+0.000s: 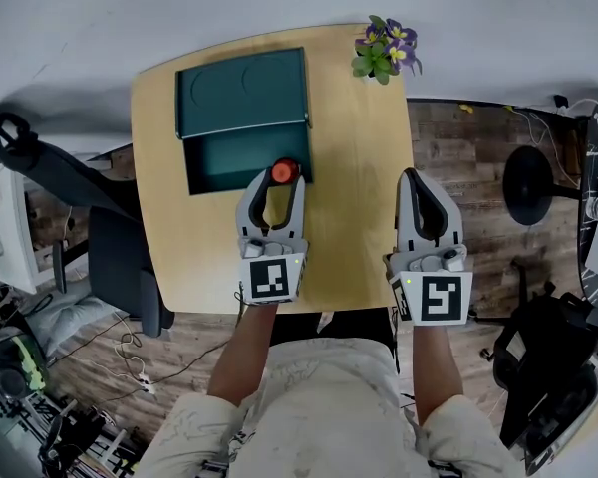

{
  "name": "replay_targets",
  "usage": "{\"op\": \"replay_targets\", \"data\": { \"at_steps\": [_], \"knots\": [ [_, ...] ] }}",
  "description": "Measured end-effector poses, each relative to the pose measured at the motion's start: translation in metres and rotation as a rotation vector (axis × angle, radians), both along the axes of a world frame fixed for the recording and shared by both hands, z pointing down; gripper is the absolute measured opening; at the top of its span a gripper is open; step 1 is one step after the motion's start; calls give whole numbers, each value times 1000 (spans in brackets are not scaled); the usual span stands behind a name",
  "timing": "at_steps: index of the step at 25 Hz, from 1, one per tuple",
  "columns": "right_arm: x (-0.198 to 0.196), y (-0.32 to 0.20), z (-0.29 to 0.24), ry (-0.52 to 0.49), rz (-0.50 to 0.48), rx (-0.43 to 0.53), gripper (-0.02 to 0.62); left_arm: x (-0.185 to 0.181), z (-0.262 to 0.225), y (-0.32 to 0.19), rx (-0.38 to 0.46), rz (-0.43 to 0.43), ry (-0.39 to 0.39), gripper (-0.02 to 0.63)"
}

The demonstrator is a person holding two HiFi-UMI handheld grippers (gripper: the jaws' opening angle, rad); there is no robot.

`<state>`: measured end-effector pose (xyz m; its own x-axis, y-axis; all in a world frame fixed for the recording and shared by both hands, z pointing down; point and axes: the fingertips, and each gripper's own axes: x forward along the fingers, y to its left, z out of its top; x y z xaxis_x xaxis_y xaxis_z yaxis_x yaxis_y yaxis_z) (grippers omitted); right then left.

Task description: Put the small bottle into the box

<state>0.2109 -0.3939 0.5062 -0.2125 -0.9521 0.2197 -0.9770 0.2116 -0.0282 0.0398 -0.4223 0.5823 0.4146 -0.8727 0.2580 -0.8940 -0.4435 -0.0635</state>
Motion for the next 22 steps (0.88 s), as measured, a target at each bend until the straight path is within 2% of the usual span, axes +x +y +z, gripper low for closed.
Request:
{"op": "replay_targets", "data": {
  "at_steps": [4,11,14,22],
  "knots": [
    [-1,2,-3,4,5,4,17,4,-2,4,-15,12,-1,218],
    [-8,10,-16,14,7,26,17,-3,-12,11,-6,7,13,221],
    [-15,16,-24,22,3,38,17,-15,-20,14,24,-16,41,221],
    [-41,34,-53,50,-7,79,17,-56,-40,35,24,-51,57,221]
  ]
}}
